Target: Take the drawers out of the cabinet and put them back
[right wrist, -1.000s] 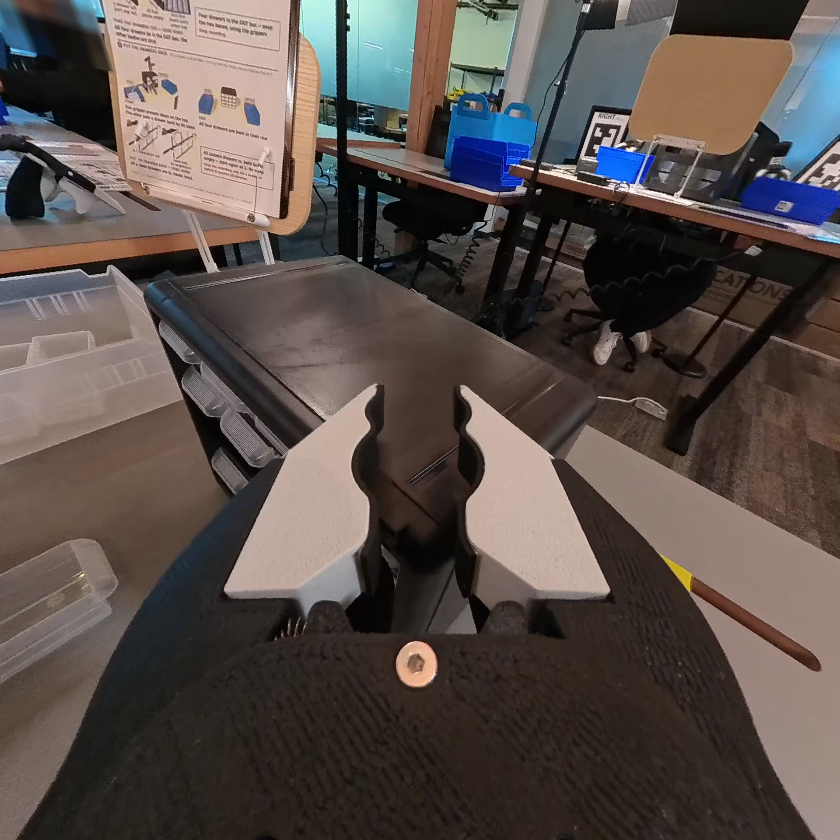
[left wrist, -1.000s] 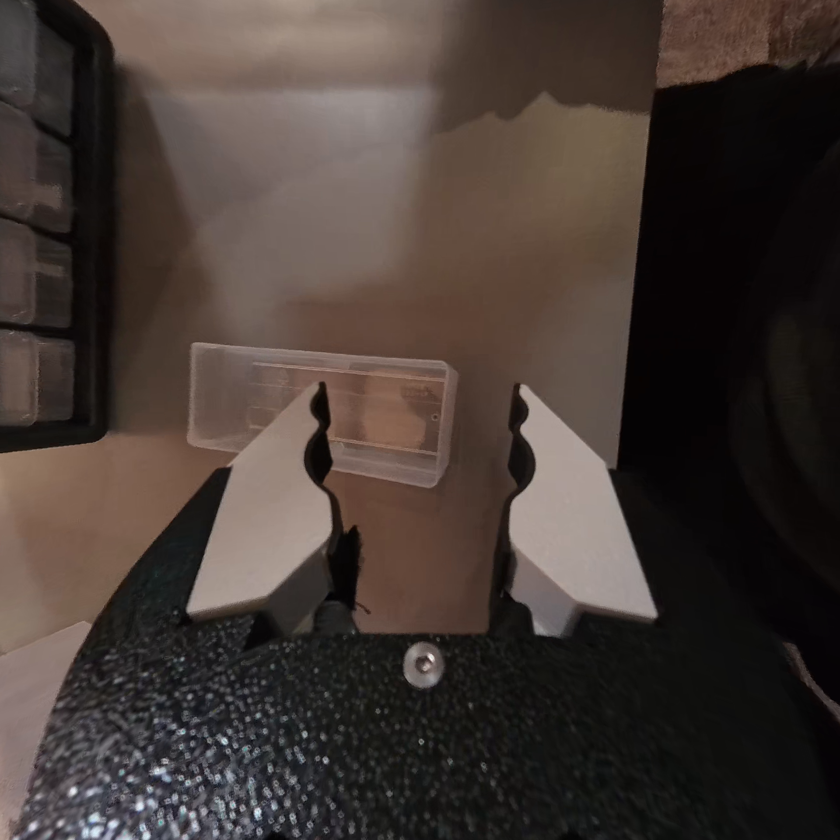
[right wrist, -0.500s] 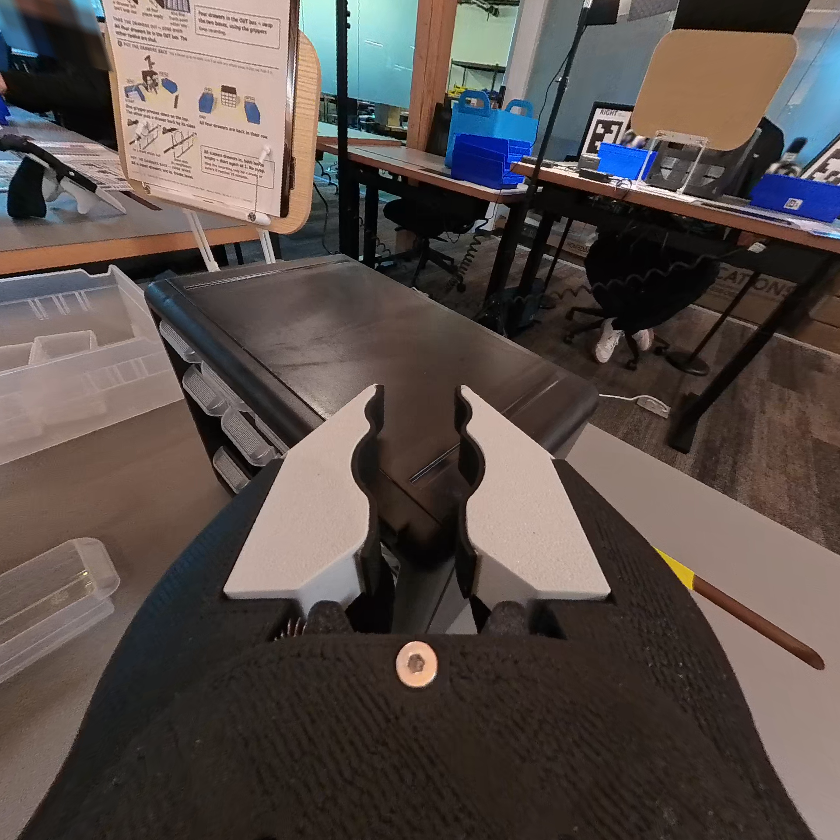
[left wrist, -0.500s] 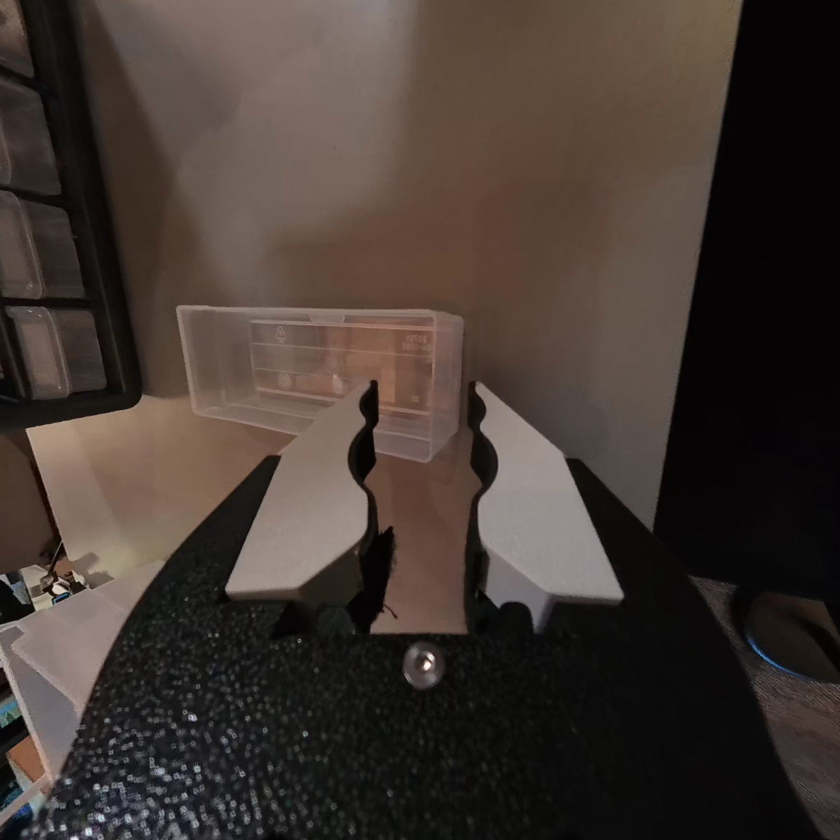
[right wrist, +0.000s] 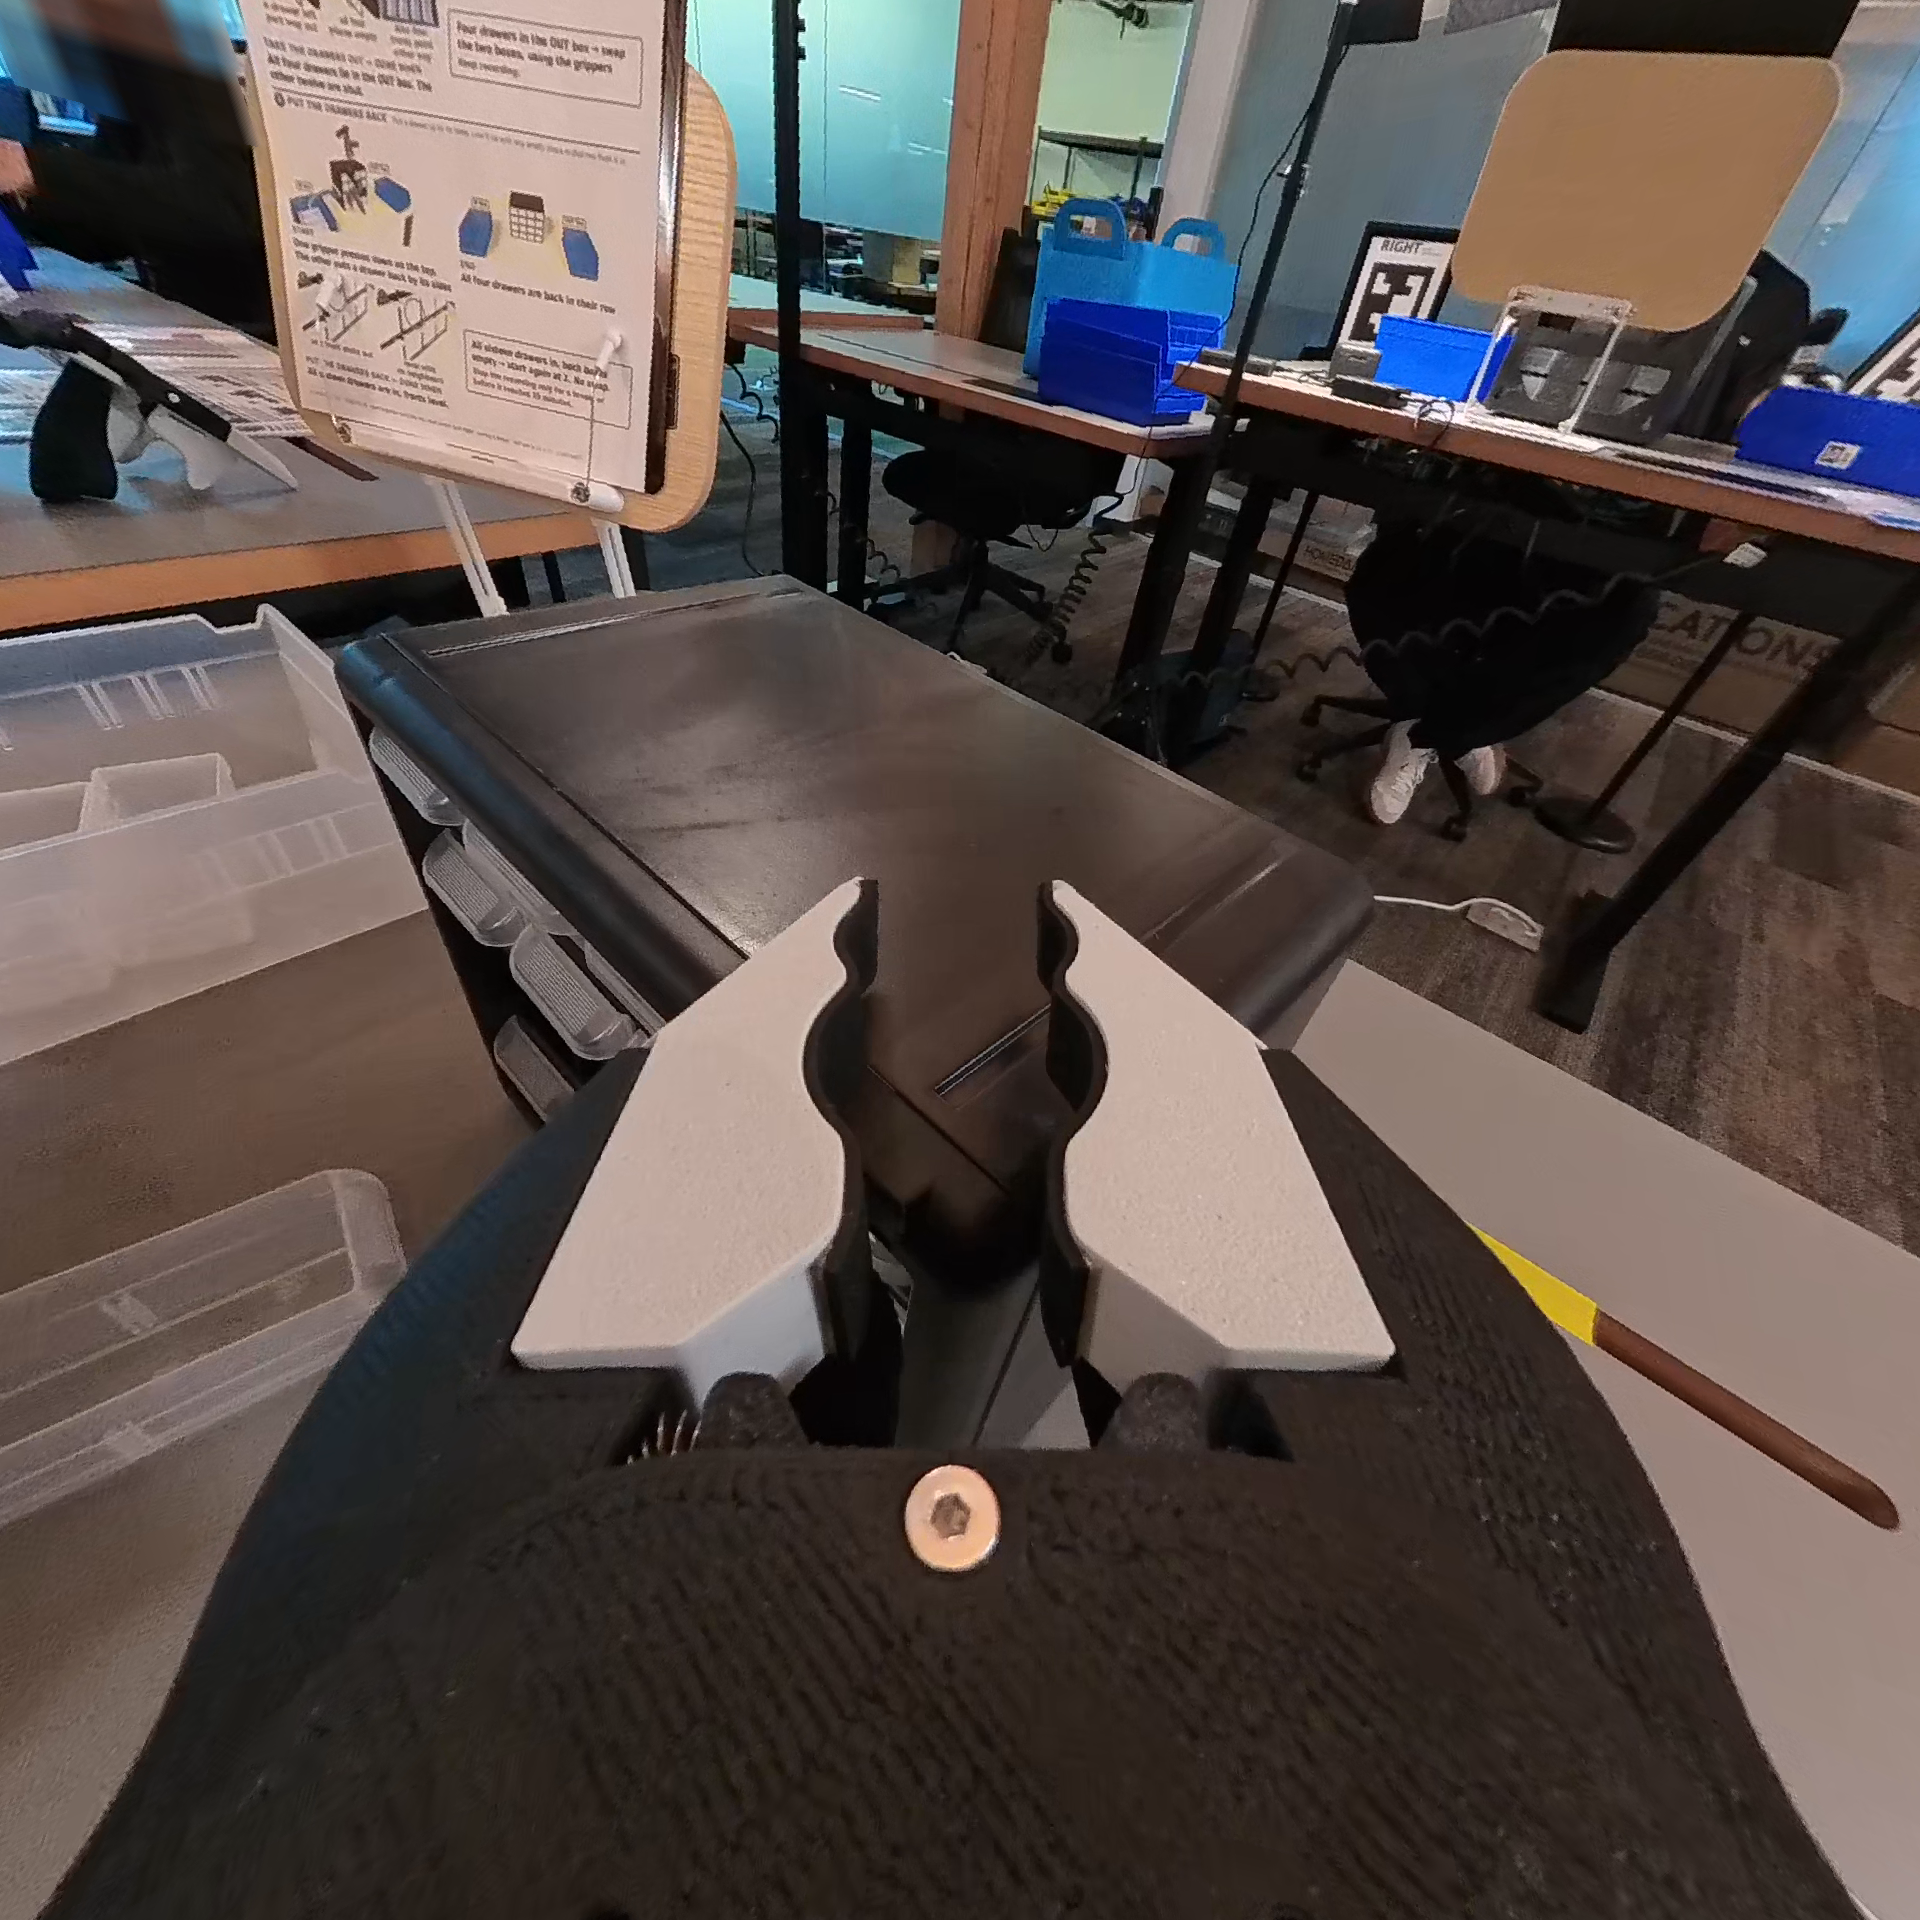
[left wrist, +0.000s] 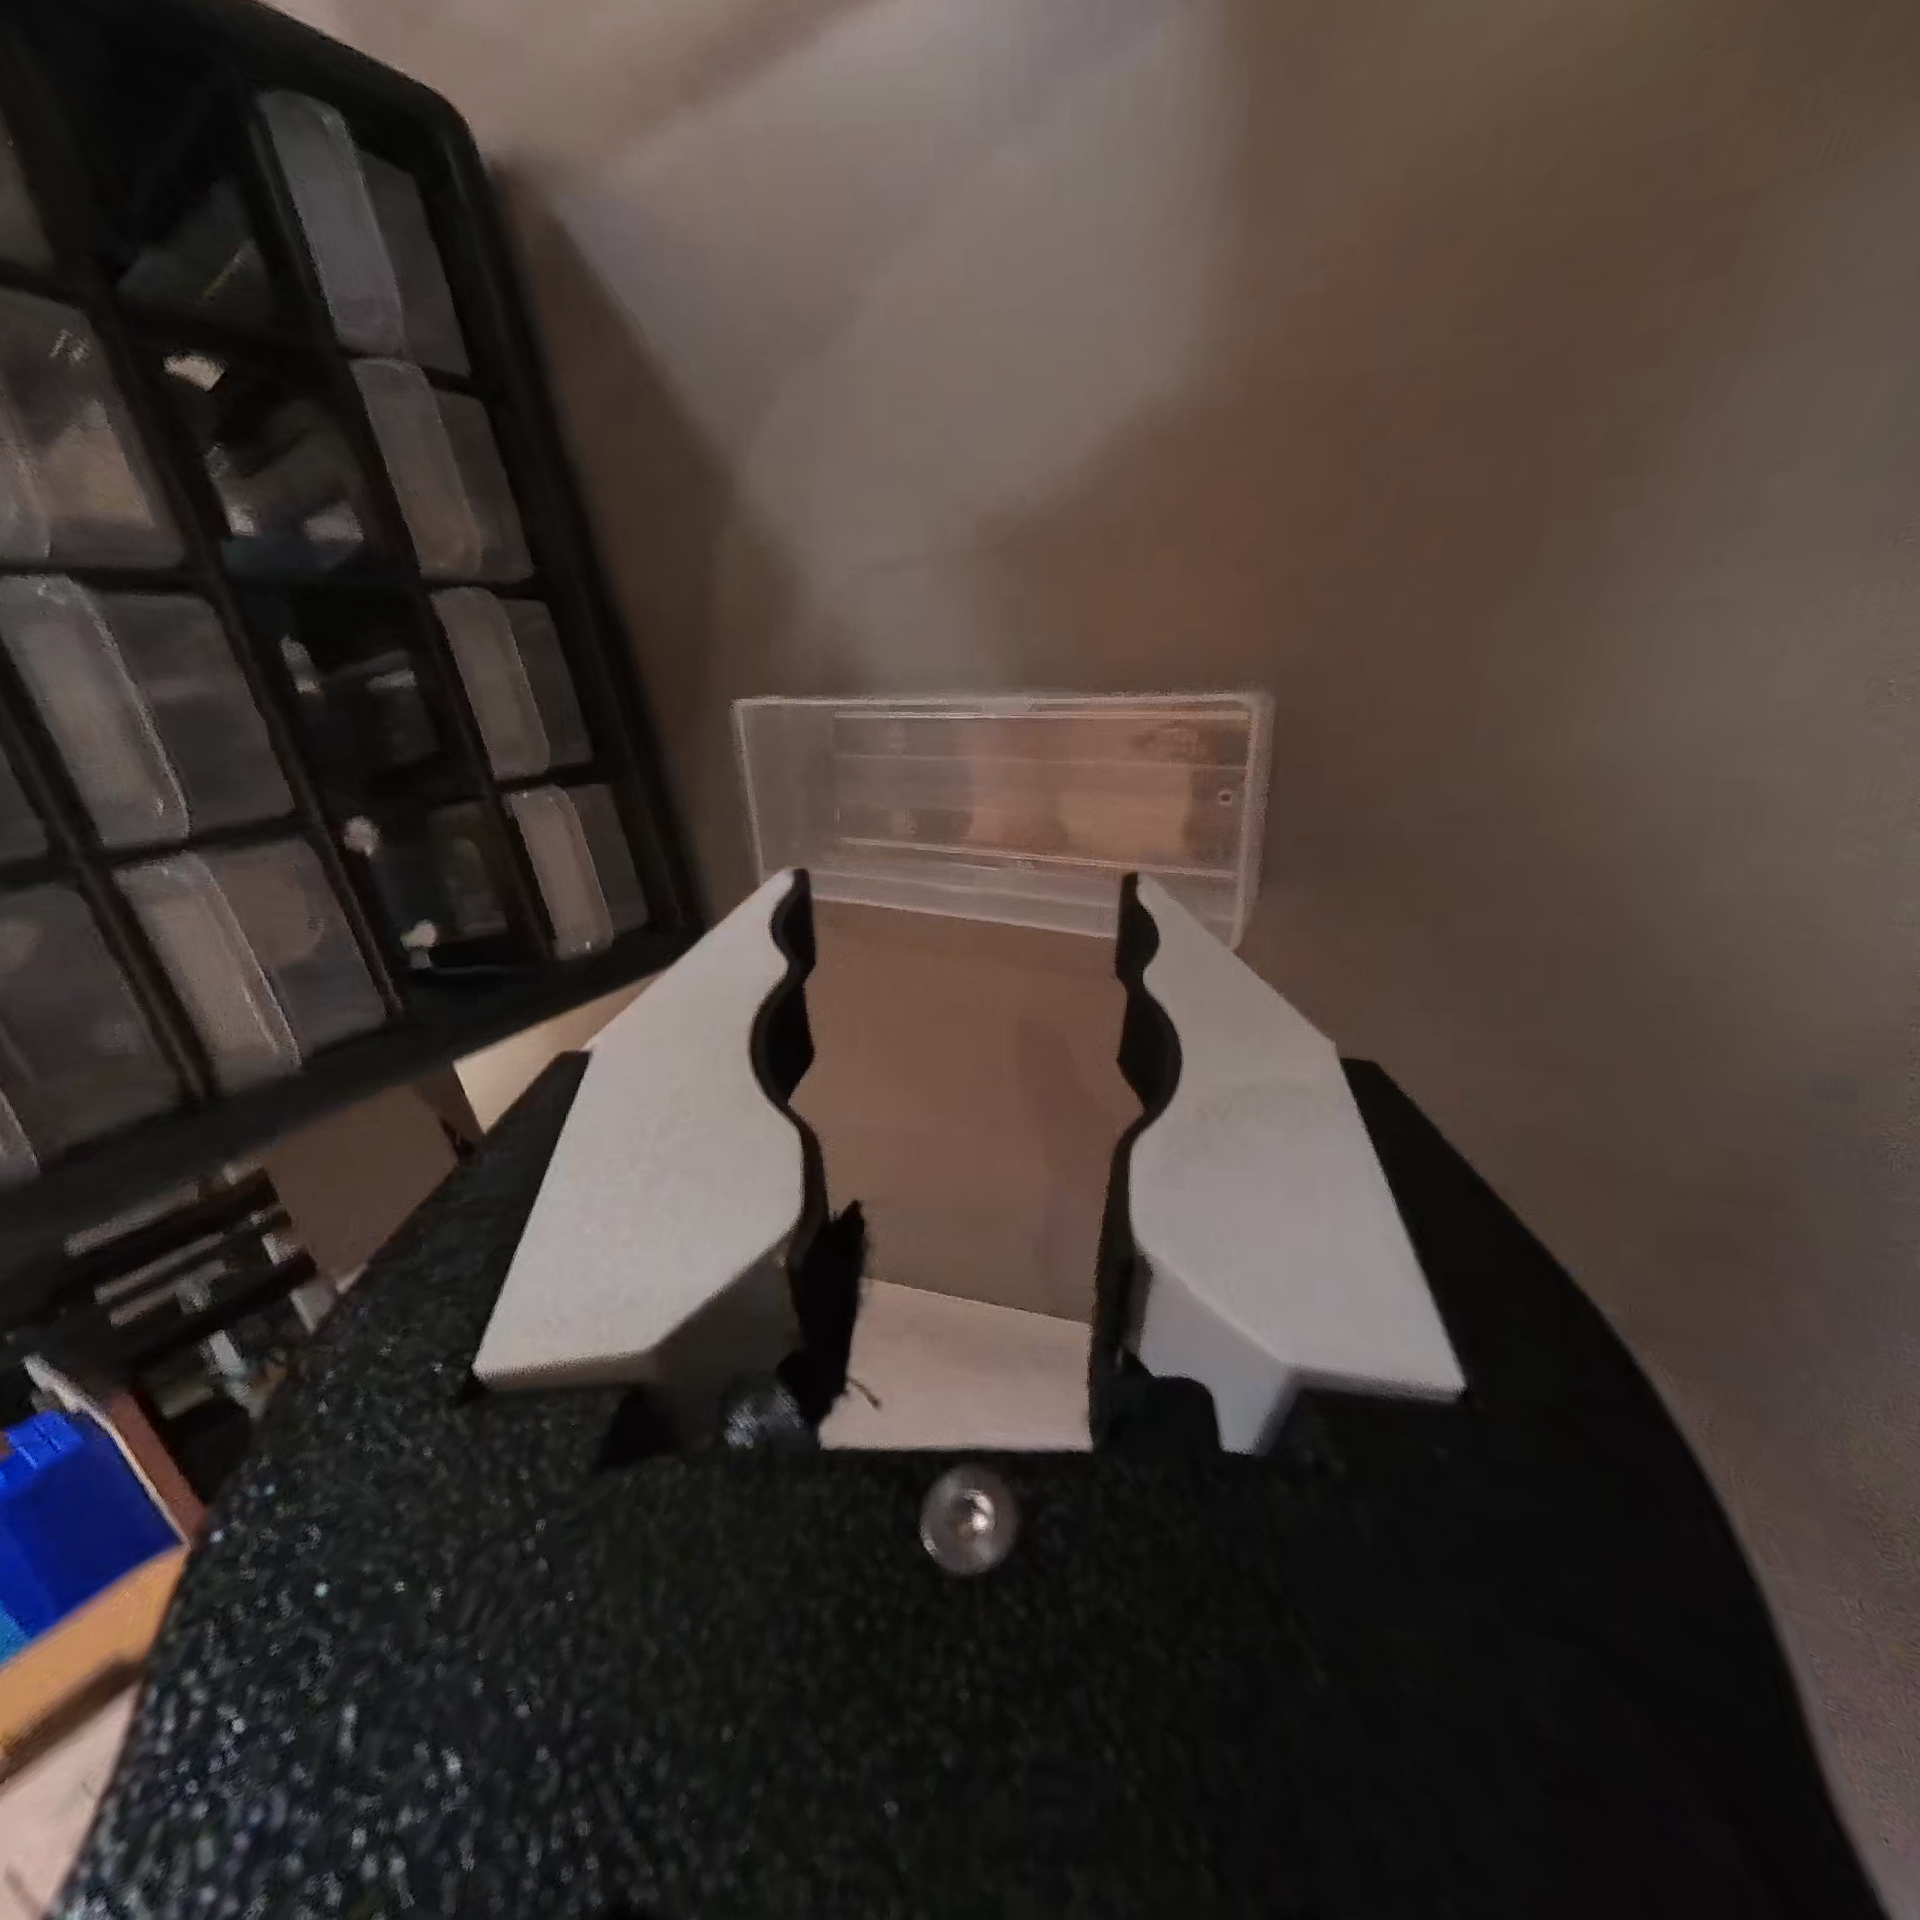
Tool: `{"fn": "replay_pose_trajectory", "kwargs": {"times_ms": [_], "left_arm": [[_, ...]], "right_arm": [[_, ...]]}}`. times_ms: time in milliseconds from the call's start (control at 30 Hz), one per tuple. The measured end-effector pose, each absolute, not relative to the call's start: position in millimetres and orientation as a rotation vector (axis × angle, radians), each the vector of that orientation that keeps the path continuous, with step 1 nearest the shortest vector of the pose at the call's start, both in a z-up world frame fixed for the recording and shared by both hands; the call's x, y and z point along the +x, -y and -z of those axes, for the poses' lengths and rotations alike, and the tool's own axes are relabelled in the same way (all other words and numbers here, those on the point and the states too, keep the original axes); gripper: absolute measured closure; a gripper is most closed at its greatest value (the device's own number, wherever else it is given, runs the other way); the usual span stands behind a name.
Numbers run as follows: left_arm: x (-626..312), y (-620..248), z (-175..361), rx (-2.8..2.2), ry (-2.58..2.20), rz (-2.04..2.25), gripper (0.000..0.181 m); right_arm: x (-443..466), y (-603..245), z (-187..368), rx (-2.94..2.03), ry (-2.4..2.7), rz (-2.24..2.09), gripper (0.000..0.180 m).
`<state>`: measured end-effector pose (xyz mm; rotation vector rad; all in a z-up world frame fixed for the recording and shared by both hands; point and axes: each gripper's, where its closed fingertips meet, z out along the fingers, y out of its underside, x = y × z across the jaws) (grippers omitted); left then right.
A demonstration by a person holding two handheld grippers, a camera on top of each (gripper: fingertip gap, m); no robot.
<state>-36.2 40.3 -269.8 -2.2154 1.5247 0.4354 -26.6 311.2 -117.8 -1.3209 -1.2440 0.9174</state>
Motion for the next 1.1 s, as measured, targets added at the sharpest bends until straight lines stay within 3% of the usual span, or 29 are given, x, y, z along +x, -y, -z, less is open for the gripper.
{"fn": "replay_pose_trajectory", "kwargs": {"times_ms": [33,400,467,567,600,633,733,900,1100], "left_arm": [[-38,-44,271,-2.208,-1.596,-0.427,0.122],[-74,-56,307,-1.764,-2.291,-0.713,0.082],[-77,-57,315,-1.633,-2.387,-0.768,0.082],[-73,-62,324,-1.441,-2.433,-0.822,0.102],[-70,-65,325,-1.404,-2.413,-0.826,0.117],[-66,-68,324,-1.407,-2.355,-0.823,0.143],[-59,-66,323,-1.575,-2.207,-0.731,0.174],[-47,-57,321,-1.822,-2.028,-0.705,0.178],[-9,-57,319,-2.331,-1.424,-0.488,0.178]], "right_arm": [[-27,-311,118,-1.321,1.244,-0.917,0.150],[-28,-311,116,-1.315,1.233,-0.935,0.149],[-28,-312,115,-1.314,1.229,-0.942,0.149],[-27,-312,115,-1.314,1.227,-0.946,0.149],[-27,-312,115,-1.314,1.228,-0.946,0.149],[-27,-312,115,-1.313,1.228,-0.946,0.149],[-27,-312,115,-1.312,1.227,-0.949,0.149],[-28,-312,115,-1.313,1.225,-0.959,0.148],[-28,-312,115,-1.315,1.222,-0.962,0.148]]}}
